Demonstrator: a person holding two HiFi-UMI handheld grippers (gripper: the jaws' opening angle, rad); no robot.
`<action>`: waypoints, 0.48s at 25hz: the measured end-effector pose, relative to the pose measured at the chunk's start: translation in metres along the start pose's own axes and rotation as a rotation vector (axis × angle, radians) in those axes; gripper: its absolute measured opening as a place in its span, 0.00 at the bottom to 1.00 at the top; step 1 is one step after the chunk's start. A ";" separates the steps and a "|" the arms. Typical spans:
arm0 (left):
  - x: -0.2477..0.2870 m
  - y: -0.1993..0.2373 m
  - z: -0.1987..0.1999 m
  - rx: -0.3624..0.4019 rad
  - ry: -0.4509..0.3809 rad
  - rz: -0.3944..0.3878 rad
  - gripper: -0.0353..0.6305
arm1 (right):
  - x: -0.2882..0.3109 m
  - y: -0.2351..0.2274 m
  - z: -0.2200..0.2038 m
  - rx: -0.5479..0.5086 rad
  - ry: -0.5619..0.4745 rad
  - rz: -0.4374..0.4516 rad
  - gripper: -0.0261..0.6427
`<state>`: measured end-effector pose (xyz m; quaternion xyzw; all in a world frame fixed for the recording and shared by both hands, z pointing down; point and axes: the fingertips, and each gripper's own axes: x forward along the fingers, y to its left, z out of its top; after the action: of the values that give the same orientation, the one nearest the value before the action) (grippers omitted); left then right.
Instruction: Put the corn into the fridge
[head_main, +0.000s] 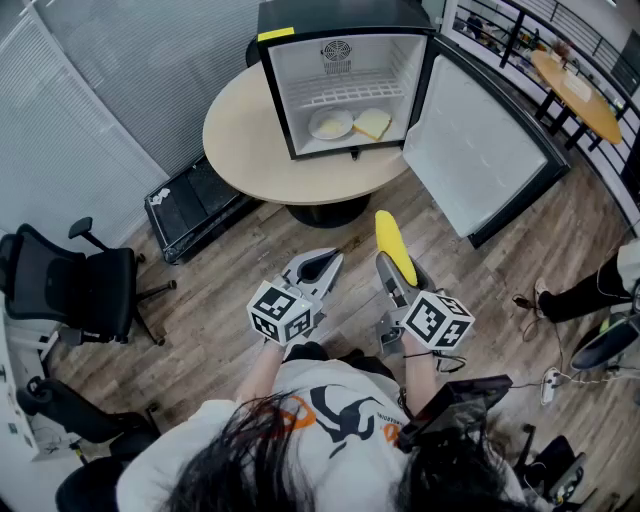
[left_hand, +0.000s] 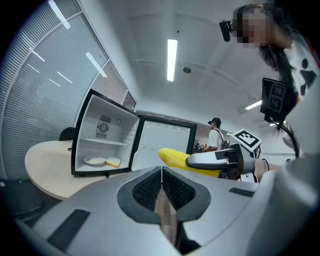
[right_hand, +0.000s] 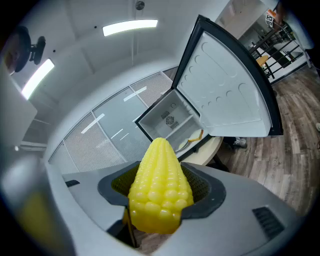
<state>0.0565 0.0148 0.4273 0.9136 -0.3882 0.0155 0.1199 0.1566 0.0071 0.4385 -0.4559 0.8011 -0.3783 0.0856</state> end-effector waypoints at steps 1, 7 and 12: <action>-0.003 -0.001 0.002 -0.001 -0.004 -0.002 0.07 | 0.001 0.003 -0.001 -0.007 0.003 -0.002 0.42; -0.031 -0.001 0.007 -0.018 -0.022 -0.008 0.07 | 0.006 0.031 -0.018 -0.025 0.025 -0.007 0.42; -0.053 0.004 0.001 -0.033 -0.019 -0.013 0.07 | 0.010 0.051 -0.035 -0.022 0.036 -0.001 0.42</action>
<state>0.0167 0.0492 0.4208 0.9142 -0.3834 -0.0004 0.1314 0.1002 0.0329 0.4302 -0.4503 0.8063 -0.3779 0.0659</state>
